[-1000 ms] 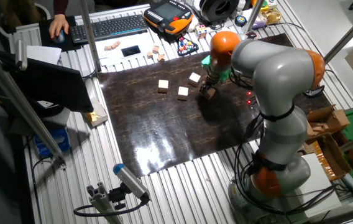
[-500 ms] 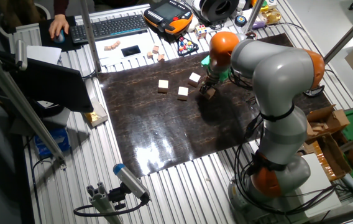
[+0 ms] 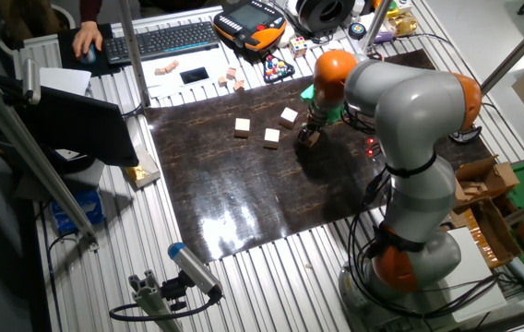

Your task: Stack the blocks in a vertical line of five

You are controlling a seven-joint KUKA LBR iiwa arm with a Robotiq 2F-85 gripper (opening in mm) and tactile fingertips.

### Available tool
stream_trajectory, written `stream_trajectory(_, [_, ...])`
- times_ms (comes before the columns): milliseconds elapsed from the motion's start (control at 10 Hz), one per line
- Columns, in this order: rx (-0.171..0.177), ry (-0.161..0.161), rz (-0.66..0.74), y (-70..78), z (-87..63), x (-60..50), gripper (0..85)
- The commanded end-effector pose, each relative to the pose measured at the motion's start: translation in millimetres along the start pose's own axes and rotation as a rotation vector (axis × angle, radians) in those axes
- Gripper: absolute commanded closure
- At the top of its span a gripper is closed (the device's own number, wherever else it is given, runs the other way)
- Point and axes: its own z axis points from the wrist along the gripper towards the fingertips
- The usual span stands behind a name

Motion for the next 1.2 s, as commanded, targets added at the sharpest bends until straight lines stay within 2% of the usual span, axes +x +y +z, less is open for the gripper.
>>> stream_trajectory(0, [-0.001, 0.001, 0.0, 0.1, 0.2, -0.1, 10.3])
stream_trajectory(100, [-0.001, 0.005, -0.008, 0.5, 0.5, -1.0, 23.0])
stream_trajectory(200, [-0.008, 0.01, -0.009, 0.5, 0.9, -1.3, 43.7])
stream_trajectory(300, [-0.026, 0.015, -0.009, 0.4, -0.1, -1.1, 68.0])
stream_trajectory(400, [-0.037, 0.017, -0.008, 0.4, -2.9, -0.8, 84.3])
stream_trajectory(600, [-0.015, -0.009, -0.007, 2.1, -13.1, -2.2, 84.0])
stream_trajectory(900, [-0.003, -0.027, 0.004, 5.5, -43.2, -21.0, 84.0])
stream_trajectory(1100, [0.005, -0.025, -0.004, 3.4, -62.7, -37.0, 84.3])
